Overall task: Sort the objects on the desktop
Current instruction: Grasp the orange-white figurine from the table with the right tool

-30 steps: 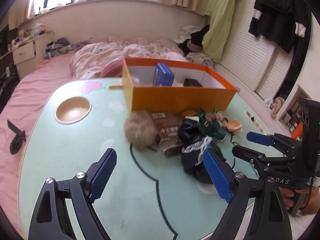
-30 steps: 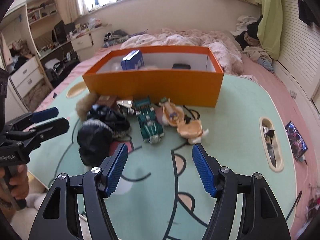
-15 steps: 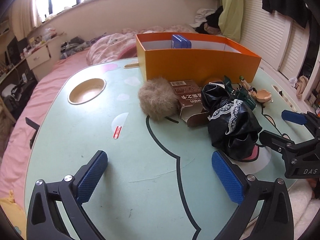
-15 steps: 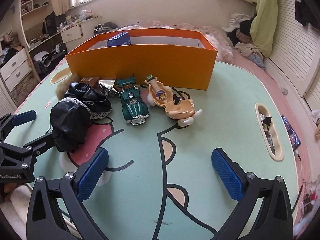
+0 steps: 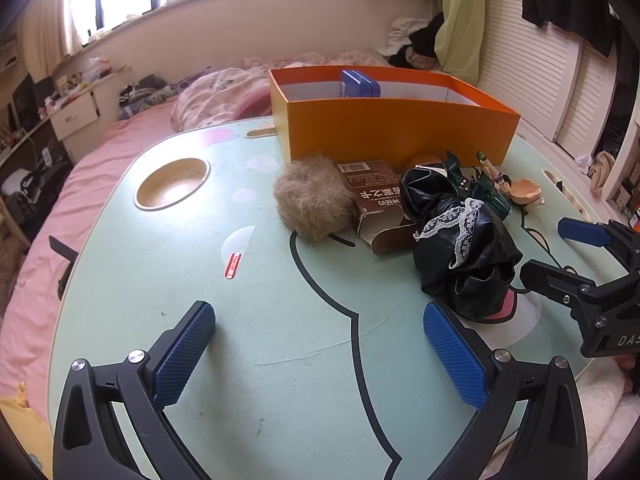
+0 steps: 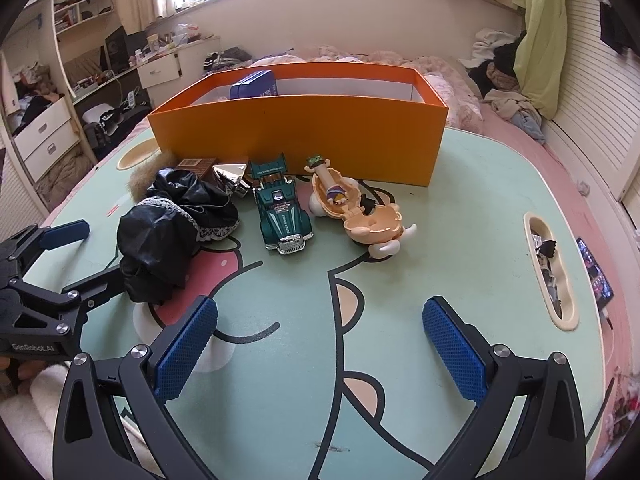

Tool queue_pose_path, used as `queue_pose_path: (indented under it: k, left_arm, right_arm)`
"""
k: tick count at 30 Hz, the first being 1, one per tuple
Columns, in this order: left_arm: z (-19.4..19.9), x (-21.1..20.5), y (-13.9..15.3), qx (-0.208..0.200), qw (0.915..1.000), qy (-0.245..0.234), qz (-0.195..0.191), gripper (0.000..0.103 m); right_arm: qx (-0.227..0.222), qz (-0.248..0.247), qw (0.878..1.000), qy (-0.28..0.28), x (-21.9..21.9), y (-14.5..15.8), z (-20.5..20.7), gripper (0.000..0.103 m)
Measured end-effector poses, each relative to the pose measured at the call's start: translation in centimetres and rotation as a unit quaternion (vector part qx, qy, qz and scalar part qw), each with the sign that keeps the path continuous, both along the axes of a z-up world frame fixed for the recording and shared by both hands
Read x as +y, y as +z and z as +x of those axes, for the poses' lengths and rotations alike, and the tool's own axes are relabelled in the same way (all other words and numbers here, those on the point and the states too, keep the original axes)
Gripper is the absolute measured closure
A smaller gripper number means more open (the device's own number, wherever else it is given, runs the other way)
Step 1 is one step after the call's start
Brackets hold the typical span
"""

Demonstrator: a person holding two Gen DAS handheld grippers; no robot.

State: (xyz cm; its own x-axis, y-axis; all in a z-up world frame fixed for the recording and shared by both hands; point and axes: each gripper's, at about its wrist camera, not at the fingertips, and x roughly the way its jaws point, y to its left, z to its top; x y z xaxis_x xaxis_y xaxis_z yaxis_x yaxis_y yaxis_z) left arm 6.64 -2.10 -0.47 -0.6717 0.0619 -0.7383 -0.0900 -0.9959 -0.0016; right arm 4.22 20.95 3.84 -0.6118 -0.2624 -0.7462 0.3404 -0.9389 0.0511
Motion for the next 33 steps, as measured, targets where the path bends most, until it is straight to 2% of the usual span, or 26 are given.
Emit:
queue_pose_path:
  k: [1,3,5,6,9,11,13,19,22,23,26,30,32,33]
  left_arm:
    - [0.0,0.0,0.0,0.0,1.0,0.0,0.0,0.0]
    - [0.0,0.0,0.0,0.0,1.0,0.0,0.0,0.0]
    - [0.0,0.0,0.0,0.0,1.0,0.0,0.0,0.0]
    - [0.0,0.0,0.0,0.0,1.0,0.0,0.0,0.0]
    - [0.0,0.0,0.0,0.0,1.0,0.0,0.0,0.0]
    - [0.0,0.0,0.0,0.0,1.0,0.0,0.0,0.0]
    - [0.0,0.1,0.0,0.0,1.0,0.0,0.0,0.0]
    - [0.0,0.1,0.0,0.0,1.0,0.0,0.0,0.0]
    - [0.0,0.1,0.0,0.0,1.0,0.0,0.0,0.0]
    - [0.0,0.1,0.0,0.001,1.0,0.0,-0.001,0.0]
    - [0.0,0.2,0.1,0.001,1.0,0.0,-0.001,0.0]
    - [0.1,0.2,0.1,0.001,1.0,0.0,-0.001,0.0]
    - [0.1,0.2,0.1,0.001,1.0,0.0,-0.001,0.0]
    - [0.1,0.2,0.1,0.001,1.0,0.0,-0.002,0.0]
  right_arm:
    - [0.0,-0.006,1.0,0.001,0.1,0.1,0.0,0.001]
    - [0.006,-0.014,1.0,0.002,0.5,0.7,-0.4,0.012]
    - [0.004,-0.012,1.0,-0.001,0.8,1.1,-1.0,0.033]
    - [-0.002,-0.015,1.0,-0.005,1.0,1.3,-1.5,0.035]
    - [-0.004,-0.036,0.999,-0.001,1.2,1.7,-2.5,0.036]
    - [0.004,-0.026,1.0,-0.005,1.1,1.7,-3.1,0.043]
    - [0.004,-0.018,1.0,-0.006,0.9,1.5,-3.9,0.046]
    - [0.003,-0.03,0.999,-0.031,1.3,1.3,-5.6,0.046]
    - [-0.037,-0.05,0.998,-0.018,1.2,0.6,-6.9,0.045]
    - [-0.04,-0.049,0.998,-0.014,0.9,0.6,-7.1,0.041]
    - [-0.032,-0.008,0.999,-0.008,-0.4,0.5,-7.4,0.041]
    - [-0.027,-0.001,1.0,-0.005,-0.8,0.6,-7.1,0.041]
    - [-0.026,-0.001,1.0,0.004,-0.6,0.5,-6.8,0.065]
    - [-0.022,0.017,1.0,0.003,-0.7,0.5,-6.6,0.068]
